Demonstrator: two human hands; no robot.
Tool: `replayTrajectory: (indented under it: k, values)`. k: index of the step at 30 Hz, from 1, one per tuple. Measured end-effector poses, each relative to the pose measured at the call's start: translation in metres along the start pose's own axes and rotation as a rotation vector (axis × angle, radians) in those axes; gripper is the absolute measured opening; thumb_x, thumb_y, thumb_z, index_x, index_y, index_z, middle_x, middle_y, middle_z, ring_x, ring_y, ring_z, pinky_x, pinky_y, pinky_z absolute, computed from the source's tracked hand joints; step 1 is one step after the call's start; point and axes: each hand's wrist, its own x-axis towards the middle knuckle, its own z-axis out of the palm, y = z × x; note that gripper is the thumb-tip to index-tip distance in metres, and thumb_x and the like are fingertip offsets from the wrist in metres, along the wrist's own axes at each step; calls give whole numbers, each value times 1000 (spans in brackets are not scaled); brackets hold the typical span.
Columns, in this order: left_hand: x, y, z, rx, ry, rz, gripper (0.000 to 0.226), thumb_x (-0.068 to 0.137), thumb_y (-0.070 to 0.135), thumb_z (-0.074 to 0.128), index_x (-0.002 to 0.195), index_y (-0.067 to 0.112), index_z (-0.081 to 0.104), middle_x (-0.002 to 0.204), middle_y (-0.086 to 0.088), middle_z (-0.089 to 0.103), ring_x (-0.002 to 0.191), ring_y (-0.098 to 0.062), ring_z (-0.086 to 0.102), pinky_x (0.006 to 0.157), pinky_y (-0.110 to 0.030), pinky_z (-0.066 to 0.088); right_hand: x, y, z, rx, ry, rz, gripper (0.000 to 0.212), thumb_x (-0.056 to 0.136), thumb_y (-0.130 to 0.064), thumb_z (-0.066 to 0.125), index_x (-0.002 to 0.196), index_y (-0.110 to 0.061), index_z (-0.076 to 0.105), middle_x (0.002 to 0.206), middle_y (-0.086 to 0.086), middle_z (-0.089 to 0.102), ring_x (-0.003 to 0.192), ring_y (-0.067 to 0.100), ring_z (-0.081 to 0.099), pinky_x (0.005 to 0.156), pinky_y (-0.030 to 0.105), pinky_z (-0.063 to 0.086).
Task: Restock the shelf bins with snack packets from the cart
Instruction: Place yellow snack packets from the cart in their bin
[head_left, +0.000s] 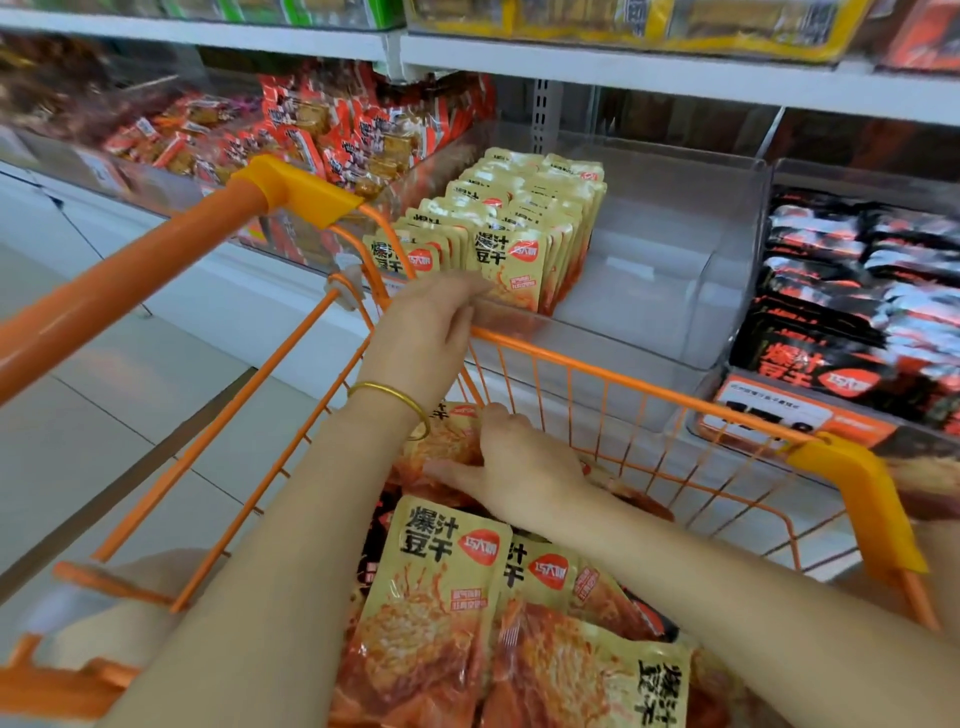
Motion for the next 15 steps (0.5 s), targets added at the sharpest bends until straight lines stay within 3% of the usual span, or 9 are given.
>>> replayTrajectory:
  k: [5,8,11,13,15]
  values:
    - [-4,-1,6,99,-110,80,30,89,5,53,117,13,63,117,-6,63,111,-28,51,93,-28,35,8,5,-7,555,-141,131,45,73,-45,76,84,-12,47,70,-6,45,62,8,43,49,25,30]
    - [-4,-2,6,106,-123,87,31,88,7,56,117,15,63,120,-3,62,116,-26,49,97,-22,28,10,8,-20,841,-170,187,24,78,-23,76,73,-8,58,57,-7,52,51,3,47,41,15,30]
    - [-3,0,3,45,-104,65,29,89,12,56,117,17,63,116,0,63,112,-23,49,92,-21,30,7,13,-42,946,-250,214,19,78,-12,73,95,-6,64,82,3,63,71,13,59,53,20,45]
    - [-2,3,0,-24,-63,26,28,89,22,54,114,19,65,108,3,64,106,-21,50,88,-21,33,2,19,-63,932,-256,171,8,80,-6,66,80,-12,61,68,2,64,60,13,61,56,23,49]
    - [1,7,-5,-83,-4,-28,34,86,35,49,110,20,67,99,8,64,101,-18,52,88,-25,37,-2,28,-85,962,-173,137,17,82,-4,61,68,-14,57,52,-1,60,46,11,58,52,23,48]
